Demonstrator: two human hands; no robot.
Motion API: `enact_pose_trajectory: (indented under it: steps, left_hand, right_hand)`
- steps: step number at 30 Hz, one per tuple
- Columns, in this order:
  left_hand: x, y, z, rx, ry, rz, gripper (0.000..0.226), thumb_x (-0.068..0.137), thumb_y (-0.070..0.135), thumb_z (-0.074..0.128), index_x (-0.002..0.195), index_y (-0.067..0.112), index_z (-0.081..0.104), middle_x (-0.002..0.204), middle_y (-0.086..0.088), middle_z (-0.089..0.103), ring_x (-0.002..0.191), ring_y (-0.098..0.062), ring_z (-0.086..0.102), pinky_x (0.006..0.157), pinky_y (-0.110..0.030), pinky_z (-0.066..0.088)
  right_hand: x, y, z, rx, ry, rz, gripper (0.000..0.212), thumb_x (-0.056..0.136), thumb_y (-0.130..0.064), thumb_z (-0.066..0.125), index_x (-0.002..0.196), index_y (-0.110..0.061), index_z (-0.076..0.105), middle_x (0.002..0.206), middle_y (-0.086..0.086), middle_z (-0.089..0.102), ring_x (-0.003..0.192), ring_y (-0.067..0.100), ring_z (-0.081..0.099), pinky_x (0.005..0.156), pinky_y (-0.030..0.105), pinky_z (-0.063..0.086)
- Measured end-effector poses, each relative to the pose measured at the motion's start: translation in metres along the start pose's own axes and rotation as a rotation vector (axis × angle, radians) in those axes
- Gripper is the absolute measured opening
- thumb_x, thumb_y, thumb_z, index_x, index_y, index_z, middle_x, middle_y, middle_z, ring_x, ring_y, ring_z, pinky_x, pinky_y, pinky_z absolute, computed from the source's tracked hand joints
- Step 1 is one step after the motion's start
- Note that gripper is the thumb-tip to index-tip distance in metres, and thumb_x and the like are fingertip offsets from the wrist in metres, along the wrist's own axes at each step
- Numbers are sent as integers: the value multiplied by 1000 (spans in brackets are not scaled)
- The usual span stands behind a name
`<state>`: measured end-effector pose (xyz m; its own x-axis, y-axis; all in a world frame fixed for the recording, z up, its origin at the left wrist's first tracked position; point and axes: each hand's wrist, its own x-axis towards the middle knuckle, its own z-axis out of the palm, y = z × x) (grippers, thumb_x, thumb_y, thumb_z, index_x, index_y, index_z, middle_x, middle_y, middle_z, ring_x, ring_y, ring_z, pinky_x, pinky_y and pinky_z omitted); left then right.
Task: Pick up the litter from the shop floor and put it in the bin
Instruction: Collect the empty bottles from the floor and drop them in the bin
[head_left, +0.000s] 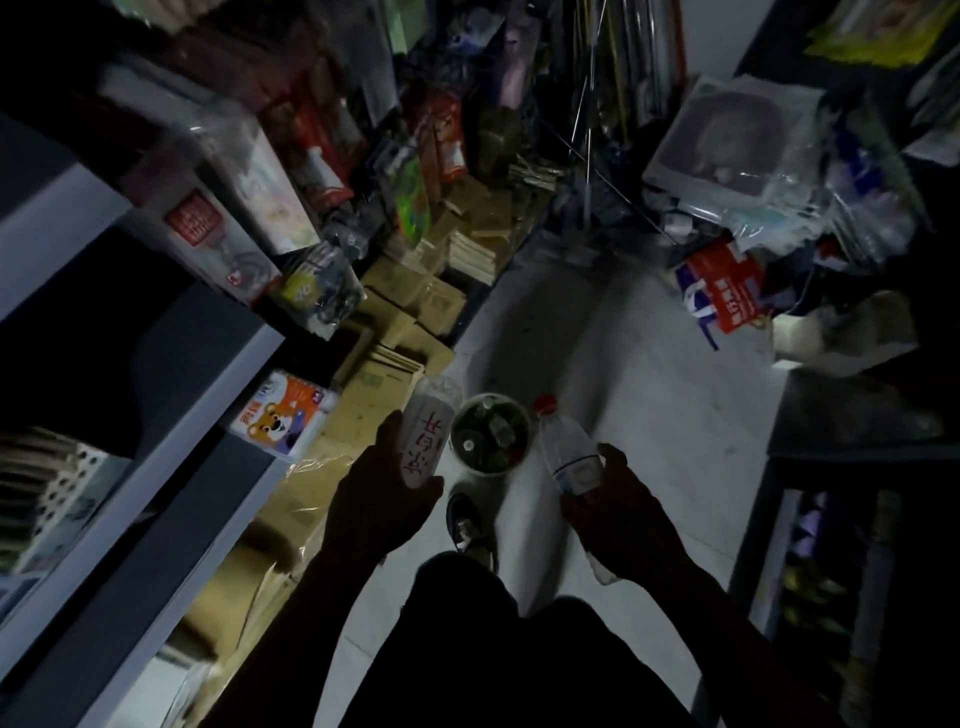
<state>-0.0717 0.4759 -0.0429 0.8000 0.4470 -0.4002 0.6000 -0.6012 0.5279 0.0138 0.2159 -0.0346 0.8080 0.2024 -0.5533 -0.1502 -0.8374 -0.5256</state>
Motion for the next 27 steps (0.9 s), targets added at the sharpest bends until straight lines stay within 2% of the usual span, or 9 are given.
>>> enact_pose_trajectory:
  steps: [4, 7, 10, 14, 17, 19, 22, 24, 27]
  left_hand:
    - [57, 3, -9, 38, -85, 21, 94, 82, 41, 76, 154, 32, 16, 126, 3, 57, 102, -16, 61, 66, -17, 43]
    - [95, 3, -5, 60, -144, 30, 91, 80, 37, 76, 150, 32, 18, 118, 2, 56, 98, -19, 61, 65, -20, 47]
    - [127, 0, 10, 92, -217, -7, 88, 82, 38, 75, 149, 32, 18, 115, 1, 53, 96, -20, 59, 60, -17, 42]
    - [170, -11, 52, 112, -252, -117, 87, 83, 39, 74, 147, 26, 17, 120, -6, 57, 100, -29, 65, 71, -32, 55]
    - [204, -23, 99, 91, -277, -204, 73, 85, 35, 72, 134, 23, 20, 116, -8, 58, 88, -27, 61, 62, -27, 48]
    - [228, -33, 135, 55, -283, -275, 66, 85, 32, 73, 128, 22, 23, 110, -4, 56, 84, -24, 59, 54, -22, 43]
    - [266, -49, 193, 0, -280, -353, 61, 87, 36, 73, 127, 21, 30, 109, 0, 57, 84, -23, 66, 50, -18, 47]
    - [292, -62, 233, -21, -259, -359, 62, 87, 43, 73, 129, 20, 34, 107, -1, 60, 80, -20, 68, 48, -18, 47]
    - [331, -87, 293, -38, -222, -375, 72, 82, 48, 74, 136, 19, 35, 113, -5, 57, 92, -21, 64, 54, -19, 45]
  right_hand:
    - [48, -24, -1, 2, -23, 82, 85, 85, -47, 71, 149, -18, 23, 139, 9, 54, 117, 28, 60, 92, 39, 50]
    - [80, -29, 2, 18, -45, 152, 81, 86, -51, 69, 145, -17, 25, 132, 9, 57, 112, 28, 62, 92, 44, 51]
    - [112, -26, 10, 53, -81, 231, 76, 87, -53, 68, 140, -16, 29, 125, 8, 60, 107, 27, 63, 85, 38, 49]
    - [166, -3, 30, 73, -160, 313, 69, 87, -46, 69, 138, -16, 31, 124, 9, 60, 97, 24, 61, 79, 34, 45]
    - [219, 21, 54, 56, -257, 365, 70, 85, -41, 72, 133, -13, 29, 121, 12, 59, 99, 28, 63, 79, 37, 49]
    - [260, 38, 74, 44, -307, 395, 71, 84, -37, 73, 133, -12, 28, 117, 9, 57, 103, 30, 63, 78, 35, 46]
    - [318, 65, 110, -1, -341, 365, 61, 86, -39, 66, 133, -15, 35, 108, 1, 58, 97, 24, 63, 78, 37, 50]
    - [360, 82, 136, -81, -381, 301, 57, 88, -43, 57, 134, -14, 40, 115, 6, 58, 100, 26, 61, 85, 43, 53]
    - [416, 105, 179, -221, -421, 154, 61, 91, -45, 59, 138, -14, 36, 124, 10, 47, 108, 29, 55, 87, 47, 54]
